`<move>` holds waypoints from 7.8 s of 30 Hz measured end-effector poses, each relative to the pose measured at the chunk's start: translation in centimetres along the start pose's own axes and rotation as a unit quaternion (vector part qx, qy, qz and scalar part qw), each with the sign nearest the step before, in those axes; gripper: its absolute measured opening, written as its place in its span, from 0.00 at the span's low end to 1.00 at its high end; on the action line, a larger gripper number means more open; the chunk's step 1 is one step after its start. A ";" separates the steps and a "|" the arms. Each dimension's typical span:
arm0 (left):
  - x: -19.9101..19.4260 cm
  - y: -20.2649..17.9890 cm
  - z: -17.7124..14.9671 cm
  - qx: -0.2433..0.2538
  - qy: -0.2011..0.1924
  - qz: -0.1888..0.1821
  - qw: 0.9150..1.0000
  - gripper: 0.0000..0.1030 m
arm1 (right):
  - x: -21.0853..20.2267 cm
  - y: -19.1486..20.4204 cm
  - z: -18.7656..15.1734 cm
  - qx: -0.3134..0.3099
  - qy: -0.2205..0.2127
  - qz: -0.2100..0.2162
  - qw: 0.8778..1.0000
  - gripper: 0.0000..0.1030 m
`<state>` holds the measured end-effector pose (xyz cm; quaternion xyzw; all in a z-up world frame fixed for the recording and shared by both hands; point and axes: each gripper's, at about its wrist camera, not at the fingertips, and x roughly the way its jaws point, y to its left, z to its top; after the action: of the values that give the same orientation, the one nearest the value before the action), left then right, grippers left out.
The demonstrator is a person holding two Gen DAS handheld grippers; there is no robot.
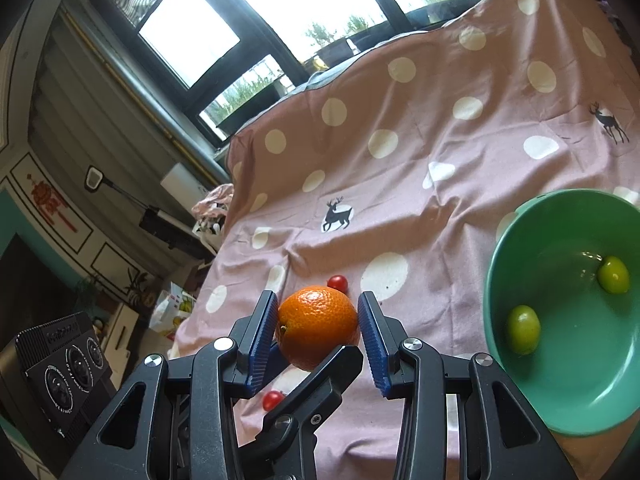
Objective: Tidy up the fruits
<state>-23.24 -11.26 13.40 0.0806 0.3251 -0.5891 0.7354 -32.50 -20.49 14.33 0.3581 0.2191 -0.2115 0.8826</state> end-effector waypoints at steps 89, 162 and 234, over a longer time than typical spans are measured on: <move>12.8 -9.9 -0.5 0.077 0.180 -0.101 0.975 0.52 | -4.3 -15.7 0.1 0.202 -0.007 -0.136 0.970 0.43; 0.0 18.8 -3.2 -0.235 0.057 0.215 0.946 0.86 | 11.7 1.5 -4.1 -0.058 0.165 -0.155 0.972 0.41; 8.9 8.9 -5.2 -0.124 0.153 0.045 0.979 0.37 | 12.7 -5.9 -4.3 0.162 0.185 -0.003 0.969 0.43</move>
<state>-16.19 -13.28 1.84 0.0920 0.5002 -0.4915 0.7069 -26.28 -23.99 1.52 0.5282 0.3428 -0.1767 0.7564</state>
